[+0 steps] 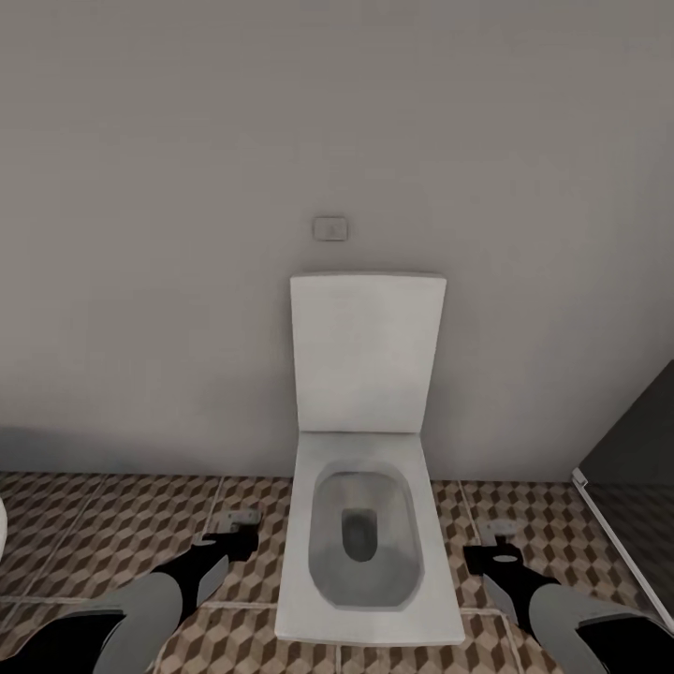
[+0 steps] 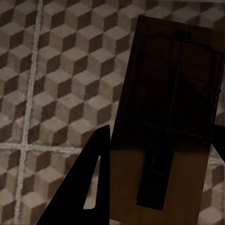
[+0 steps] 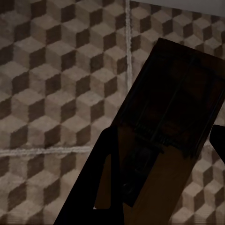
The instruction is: Take the four mousetraps from the cabinet in the bathroom and place them on the bathroom floor. Make sure all four end up on the same floor surface, and ensure that at least two of them are either under or directly next to the same bathroom sink.
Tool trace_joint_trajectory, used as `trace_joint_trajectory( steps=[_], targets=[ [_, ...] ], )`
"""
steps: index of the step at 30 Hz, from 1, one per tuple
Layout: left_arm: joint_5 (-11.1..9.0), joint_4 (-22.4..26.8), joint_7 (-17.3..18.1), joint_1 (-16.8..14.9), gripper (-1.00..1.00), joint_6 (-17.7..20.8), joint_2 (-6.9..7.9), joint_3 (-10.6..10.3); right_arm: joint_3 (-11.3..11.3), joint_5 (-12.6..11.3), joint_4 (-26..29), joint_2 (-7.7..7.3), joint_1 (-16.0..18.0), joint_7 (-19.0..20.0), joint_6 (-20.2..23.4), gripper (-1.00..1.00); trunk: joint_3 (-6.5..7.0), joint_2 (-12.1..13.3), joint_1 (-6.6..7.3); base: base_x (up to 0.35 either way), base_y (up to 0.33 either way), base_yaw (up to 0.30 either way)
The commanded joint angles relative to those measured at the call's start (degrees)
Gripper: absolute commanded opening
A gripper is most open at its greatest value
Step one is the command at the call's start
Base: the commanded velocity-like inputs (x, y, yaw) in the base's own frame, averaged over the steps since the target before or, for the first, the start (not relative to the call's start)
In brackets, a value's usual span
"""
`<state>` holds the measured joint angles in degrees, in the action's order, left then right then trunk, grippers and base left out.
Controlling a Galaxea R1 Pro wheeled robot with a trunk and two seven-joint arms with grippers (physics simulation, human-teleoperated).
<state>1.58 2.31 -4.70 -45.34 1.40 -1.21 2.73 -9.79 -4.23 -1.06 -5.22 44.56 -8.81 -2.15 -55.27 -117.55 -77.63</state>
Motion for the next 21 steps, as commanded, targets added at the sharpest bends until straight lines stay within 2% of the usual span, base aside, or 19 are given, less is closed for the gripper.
trace_joint_trajectory(
  steps=[1,21],
  targets=[
    [0.3,-0.1,-0.3,0.0,-1.0,0.2,-0.02,0.3,-0.5,-0.4,-0.1,0.0,0.0,-0.1,-0.2,-1.0,-0.04,0.0,0.01,0.0,0.0,0.0],
    [0.2,-2.0,-0.3,0.7,-1.0,0.2,0.94,0.3,-0.5,-0.4,-0.1,0.04,-0.4,0.3,-0.2,-1.0,-0.04,0.0,0.01,0.0,0.0,0.0]
  ],
)
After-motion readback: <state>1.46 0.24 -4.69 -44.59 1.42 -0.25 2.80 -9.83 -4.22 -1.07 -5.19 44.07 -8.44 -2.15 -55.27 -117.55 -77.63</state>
